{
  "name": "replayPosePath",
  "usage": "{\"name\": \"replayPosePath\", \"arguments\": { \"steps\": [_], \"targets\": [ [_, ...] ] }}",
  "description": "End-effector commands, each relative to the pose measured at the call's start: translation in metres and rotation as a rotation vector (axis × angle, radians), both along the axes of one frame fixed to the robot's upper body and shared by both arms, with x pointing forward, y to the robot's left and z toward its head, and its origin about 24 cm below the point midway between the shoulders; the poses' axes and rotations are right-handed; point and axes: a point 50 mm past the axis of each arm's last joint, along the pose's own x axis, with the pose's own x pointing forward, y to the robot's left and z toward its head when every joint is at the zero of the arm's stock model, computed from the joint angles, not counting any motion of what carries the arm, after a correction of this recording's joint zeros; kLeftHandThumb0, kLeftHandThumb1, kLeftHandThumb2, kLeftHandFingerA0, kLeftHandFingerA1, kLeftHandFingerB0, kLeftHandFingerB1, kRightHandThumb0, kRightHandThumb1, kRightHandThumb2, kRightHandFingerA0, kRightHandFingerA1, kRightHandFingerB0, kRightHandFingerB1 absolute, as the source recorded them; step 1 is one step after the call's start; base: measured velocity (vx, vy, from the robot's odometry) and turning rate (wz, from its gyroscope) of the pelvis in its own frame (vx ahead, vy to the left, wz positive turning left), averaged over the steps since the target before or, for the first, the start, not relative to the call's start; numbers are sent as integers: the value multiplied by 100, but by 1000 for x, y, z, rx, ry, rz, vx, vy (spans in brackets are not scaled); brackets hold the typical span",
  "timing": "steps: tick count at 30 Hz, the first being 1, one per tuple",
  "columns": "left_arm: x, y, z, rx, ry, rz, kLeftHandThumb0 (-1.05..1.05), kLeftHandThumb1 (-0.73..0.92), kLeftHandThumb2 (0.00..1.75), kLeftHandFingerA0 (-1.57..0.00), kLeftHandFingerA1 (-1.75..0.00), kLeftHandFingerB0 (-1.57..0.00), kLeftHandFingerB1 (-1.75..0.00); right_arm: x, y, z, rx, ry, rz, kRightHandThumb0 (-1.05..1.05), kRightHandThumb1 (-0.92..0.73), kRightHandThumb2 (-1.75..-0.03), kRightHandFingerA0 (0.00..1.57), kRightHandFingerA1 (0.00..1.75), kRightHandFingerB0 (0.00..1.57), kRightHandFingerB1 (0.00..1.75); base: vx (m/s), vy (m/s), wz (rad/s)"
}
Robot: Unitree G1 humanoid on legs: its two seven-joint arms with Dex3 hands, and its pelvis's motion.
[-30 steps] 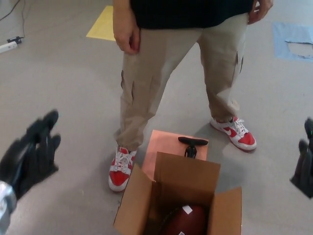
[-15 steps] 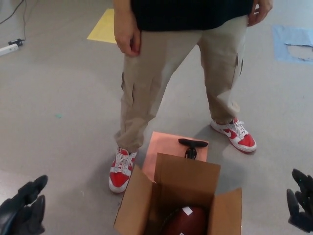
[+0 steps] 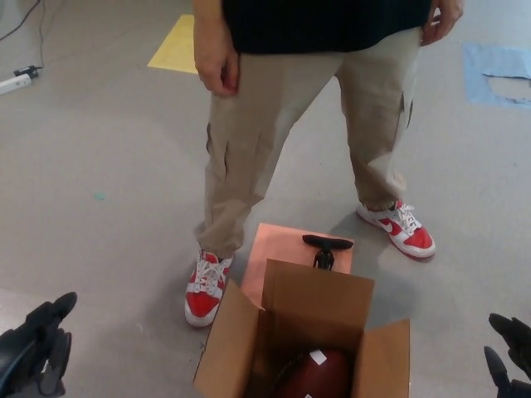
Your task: Use both hands to pick up a football from a person and place it into a container beneath
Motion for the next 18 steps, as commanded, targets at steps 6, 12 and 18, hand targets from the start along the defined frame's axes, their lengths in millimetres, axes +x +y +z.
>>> {"name": "replayPosePath", "arguments": {
  "steps": [6,12,18],
  "targets": [
    [-1,6,5,29,-47,12,-87,80,113,0,-12,0,-11,-3,-5,2,-47,-30,12,-86,-85,-115,0,19,0,12,0,0,0],
    [0,7,6,39,-45,11,-89,81,113,0,-12,0,-9,-2,-6,3,-46,-31,7,-86,-84,-114,1,20,0,12,0,0,0],
    [-2,8,4,43,-39,23,-90,81,113,0,-11,0,-8,-3,-5,1,-50,-23,14,-87,-84,-114,2,22,1,11,0,0,0]
  ]
}}
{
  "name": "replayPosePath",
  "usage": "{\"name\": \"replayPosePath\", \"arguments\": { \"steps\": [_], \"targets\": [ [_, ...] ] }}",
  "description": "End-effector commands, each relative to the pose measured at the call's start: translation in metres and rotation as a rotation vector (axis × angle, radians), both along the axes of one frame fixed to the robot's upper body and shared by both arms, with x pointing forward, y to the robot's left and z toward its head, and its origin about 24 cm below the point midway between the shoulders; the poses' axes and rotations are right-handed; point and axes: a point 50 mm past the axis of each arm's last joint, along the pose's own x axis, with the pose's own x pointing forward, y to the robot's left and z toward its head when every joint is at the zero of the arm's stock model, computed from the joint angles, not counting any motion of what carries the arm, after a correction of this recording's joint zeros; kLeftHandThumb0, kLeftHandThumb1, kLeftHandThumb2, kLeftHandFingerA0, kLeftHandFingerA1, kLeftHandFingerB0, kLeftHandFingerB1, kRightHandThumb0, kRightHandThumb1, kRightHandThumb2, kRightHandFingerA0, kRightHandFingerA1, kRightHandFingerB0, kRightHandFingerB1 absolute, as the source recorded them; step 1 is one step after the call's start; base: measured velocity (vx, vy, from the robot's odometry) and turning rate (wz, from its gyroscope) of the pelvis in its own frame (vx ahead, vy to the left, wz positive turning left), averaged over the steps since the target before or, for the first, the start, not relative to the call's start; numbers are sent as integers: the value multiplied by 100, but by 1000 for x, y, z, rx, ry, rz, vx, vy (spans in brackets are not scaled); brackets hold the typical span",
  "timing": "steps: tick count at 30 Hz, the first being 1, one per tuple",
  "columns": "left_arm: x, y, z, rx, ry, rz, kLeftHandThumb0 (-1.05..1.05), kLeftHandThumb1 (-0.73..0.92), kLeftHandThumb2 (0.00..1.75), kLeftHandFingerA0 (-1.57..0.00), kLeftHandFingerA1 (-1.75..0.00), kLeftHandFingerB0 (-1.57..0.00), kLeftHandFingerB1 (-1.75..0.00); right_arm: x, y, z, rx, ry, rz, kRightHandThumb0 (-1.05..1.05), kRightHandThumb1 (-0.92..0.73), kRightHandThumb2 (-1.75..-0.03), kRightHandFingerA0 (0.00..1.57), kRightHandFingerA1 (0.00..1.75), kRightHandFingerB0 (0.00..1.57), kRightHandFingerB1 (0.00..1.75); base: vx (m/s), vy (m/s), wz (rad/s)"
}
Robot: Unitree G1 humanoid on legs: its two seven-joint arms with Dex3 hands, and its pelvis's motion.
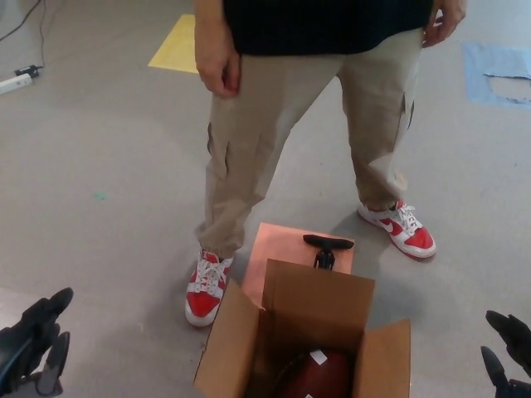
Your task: Use both hands to pick up a football from a person and place it into a container beneath
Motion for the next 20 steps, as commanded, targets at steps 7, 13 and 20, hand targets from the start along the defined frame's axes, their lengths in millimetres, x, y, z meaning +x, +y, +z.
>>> {"name": "replayPosePath", "arguments": {
  "steps": [7,13,20],
  "targets": [
    [-1,6,2,31,-13,15,-89,80,113,0,-12,0,-9,-5,-6,0,-20,-2,-4,-87,-84,-113,3,23,2,11,0,0,0],
    [-2,7,1,26,-10,22,-91,81,113,0,-10,0,-8,-3,-5,0,-20,-1,1,-87,-83,-113,2,22,1,12,0,0,0],
    [-2,8,0,43,2,20,-91,81,114,0,-10,0,-8,-4,-5,-1,-18,4,1,-90,-84,-112,6,24,5,11,0,0,0]
  ]
}}
